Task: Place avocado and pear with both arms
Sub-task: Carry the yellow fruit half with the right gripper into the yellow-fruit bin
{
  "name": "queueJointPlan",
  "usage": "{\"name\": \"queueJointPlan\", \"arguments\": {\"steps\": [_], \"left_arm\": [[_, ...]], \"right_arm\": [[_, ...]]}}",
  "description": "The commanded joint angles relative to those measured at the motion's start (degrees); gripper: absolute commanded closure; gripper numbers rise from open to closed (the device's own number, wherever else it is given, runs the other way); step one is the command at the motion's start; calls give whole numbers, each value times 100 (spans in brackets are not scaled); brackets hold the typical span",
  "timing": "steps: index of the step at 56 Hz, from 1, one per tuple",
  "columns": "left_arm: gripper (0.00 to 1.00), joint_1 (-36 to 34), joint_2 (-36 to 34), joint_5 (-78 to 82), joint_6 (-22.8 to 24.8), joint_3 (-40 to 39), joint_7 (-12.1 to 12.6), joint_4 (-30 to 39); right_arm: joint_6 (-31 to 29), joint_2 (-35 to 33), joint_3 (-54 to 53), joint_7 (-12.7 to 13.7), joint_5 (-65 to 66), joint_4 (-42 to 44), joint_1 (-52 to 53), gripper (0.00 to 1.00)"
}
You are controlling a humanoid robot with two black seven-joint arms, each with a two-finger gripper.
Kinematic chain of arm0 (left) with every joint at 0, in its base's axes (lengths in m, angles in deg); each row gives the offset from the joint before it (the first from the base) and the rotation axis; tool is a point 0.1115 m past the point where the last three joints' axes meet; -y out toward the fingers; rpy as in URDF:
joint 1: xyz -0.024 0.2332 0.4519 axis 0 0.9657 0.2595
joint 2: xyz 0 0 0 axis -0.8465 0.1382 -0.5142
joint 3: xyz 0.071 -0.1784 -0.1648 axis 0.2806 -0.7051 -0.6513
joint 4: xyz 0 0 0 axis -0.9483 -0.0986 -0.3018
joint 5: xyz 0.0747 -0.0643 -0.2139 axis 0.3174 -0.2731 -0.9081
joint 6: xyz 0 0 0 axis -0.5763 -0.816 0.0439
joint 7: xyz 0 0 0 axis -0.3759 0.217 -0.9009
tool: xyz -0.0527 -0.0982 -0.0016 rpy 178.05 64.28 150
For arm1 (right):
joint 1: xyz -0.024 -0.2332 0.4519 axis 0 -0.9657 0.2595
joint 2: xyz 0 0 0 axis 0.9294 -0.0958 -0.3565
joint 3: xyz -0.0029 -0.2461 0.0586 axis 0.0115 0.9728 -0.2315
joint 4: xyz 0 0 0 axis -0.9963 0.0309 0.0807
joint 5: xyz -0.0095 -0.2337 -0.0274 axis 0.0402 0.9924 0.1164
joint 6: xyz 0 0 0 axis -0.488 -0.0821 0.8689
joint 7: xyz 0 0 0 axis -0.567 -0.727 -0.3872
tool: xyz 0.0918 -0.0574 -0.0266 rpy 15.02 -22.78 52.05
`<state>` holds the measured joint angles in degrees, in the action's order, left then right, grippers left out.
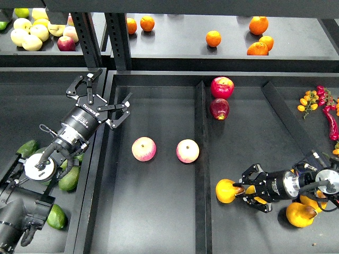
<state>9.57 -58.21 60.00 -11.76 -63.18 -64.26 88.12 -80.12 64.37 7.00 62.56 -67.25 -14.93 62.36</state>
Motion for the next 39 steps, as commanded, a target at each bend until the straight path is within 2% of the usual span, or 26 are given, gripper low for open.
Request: {"name": "queueJointPlan", "arguments": {"steps": [1, 16, 29, 34, 39], "left_arm": [[1, -8, 0, 5, 0, 5, 4, 5], [1, -8, 0, 6, 0, 5, 4, 5], [1, 1, 0, 6, 0, 5, 4, 5], [1, 1, 0, -3, 0, -3, 4, 5], [1, 1, 0, 6, 0, 5, 4, 5]], "right_arm": [[-1, -59, 7, -1, -20, -35, -9, 81], [-1, -428, 51, -1, -55, -193, -158, 80], [-1, -445, 69, -1, -46, -167, -308, 74], [-1, -428, 69, -1, -46, -141, -299, 65], [-1, -437, 34, -1, -29, -140, -299, 50]]}}
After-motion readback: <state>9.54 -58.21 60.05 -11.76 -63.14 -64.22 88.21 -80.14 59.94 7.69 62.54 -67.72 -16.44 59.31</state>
